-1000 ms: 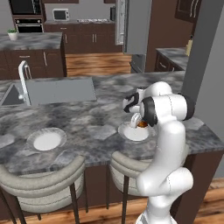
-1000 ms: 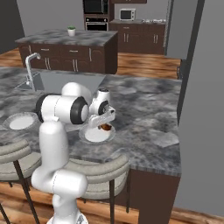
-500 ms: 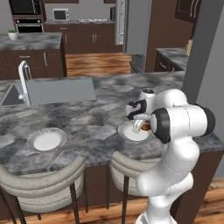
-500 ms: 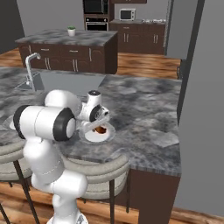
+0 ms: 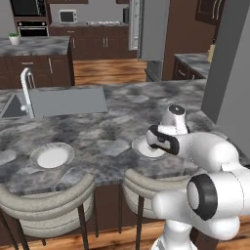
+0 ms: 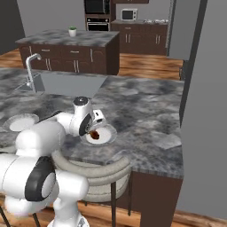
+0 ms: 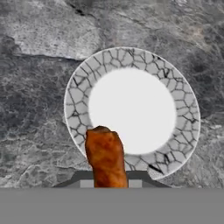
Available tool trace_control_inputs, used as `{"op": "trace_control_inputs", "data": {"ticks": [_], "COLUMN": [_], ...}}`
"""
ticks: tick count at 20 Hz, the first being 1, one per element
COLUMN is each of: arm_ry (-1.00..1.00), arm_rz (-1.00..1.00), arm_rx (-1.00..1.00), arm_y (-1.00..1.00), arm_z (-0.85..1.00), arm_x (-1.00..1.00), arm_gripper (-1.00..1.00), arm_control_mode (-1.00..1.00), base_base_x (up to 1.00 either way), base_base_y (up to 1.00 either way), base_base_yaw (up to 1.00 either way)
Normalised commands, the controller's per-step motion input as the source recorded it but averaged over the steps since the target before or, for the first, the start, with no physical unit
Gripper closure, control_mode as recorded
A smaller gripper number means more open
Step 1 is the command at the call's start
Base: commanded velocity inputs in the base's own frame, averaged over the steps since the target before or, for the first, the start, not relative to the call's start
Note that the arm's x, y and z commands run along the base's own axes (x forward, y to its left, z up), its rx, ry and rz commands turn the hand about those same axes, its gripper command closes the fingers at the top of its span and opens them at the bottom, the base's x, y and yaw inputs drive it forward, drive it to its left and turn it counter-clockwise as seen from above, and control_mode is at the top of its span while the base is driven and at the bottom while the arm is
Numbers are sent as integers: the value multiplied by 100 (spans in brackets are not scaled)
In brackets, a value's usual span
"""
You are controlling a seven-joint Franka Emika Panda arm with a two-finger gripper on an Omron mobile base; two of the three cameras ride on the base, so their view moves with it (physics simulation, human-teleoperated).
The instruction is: Transport the chicken drumstick and avocado to the fridge. Place the chicken drumstick on the rack containing meat and place the avocado on the rack containing the vegetable, ensuring meats and vegetables are on different racks.
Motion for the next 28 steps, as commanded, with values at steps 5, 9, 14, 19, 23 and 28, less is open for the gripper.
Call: {"op": "trace_control_inputs", "data": {"ticks": [5, 9, 14, 19, 23, 28], "arm_ry": [0, -1, -3, 1, 4, -4], "arm_rz": [-35, -16, -12, -18, -7, 0], "arm_rx": [27, 27, 4, 0, 0, -3], "arm_y": [3, 3, 19, 25, 18, 15], "arm_z": [87, 66, 36, 61, 64, 75], "arm_x": [-61, -75, -47, -57, -71, -76], "arm_gripper": [100, 100, 100, 100, 100, 100], "arm_control_mode": [-100, -100, -100, -100, -100, -100], "base_base_x": [0, 0, 0, 0, 0, 0], "base_base_y": [0, 0, 0, 0, 0, 0], "base_base_yaw": [0, 0, 0, 0, 0, 0]}}
